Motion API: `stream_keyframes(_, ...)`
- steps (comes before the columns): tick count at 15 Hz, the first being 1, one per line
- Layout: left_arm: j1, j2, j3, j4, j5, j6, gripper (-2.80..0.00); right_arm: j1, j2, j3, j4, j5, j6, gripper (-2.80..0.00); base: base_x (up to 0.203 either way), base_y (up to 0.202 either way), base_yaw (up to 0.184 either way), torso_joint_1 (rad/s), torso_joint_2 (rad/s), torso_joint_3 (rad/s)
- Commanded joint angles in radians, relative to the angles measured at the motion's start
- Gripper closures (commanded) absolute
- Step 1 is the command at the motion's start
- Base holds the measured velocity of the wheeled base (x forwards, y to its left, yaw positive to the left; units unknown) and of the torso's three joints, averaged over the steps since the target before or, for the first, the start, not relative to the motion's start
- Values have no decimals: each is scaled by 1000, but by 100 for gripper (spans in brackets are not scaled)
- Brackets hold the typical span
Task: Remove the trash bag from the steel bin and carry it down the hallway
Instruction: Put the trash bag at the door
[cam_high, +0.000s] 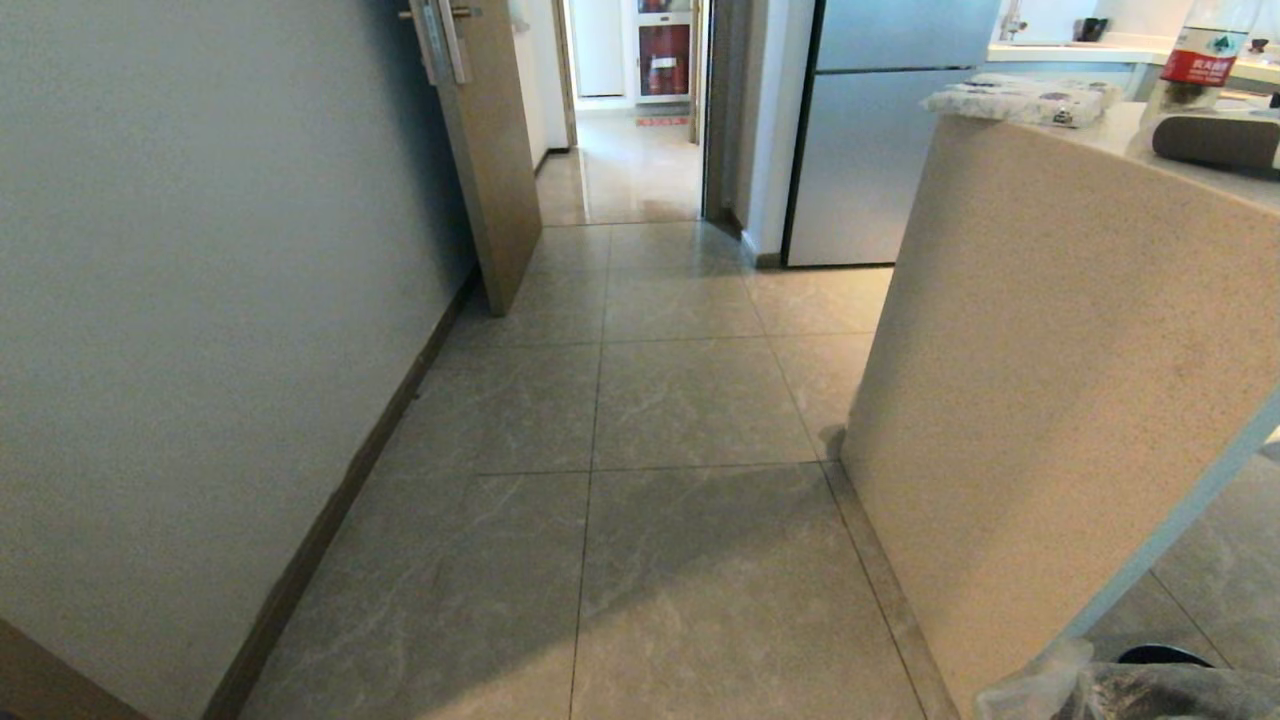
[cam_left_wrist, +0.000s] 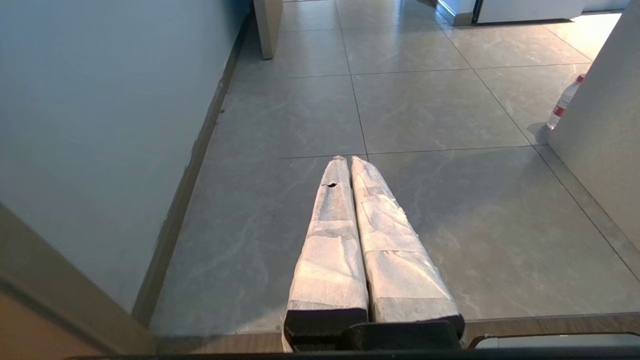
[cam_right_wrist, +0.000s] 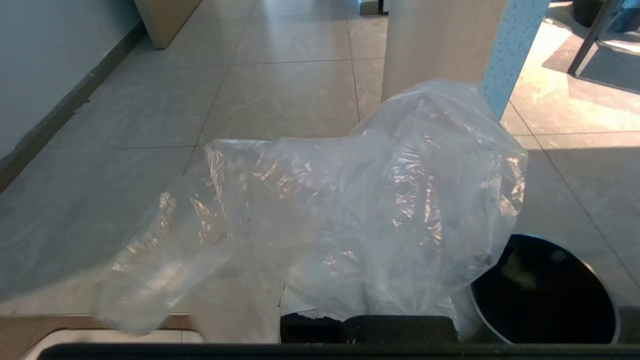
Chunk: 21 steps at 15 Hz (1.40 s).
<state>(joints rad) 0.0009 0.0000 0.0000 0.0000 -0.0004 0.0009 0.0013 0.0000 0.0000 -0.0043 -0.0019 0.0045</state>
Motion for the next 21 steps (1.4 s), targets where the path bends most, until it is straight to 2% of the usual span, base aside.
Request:
stream_keyframes(1,-1,0,0,0,0,-1,0,0,2,0,0,-1,0,0,0,0,0,0,0,0)
stream_keyframes(8,-1,0,0,0,0,-5,0,-1,2,0,0,-1,0,0,13,0,-1,0,0,0)
stream_keyframes(21,-1,0,0,-1,0,-5,0,0,2,0,0,0,0,0,188,0,1,3,3,2)
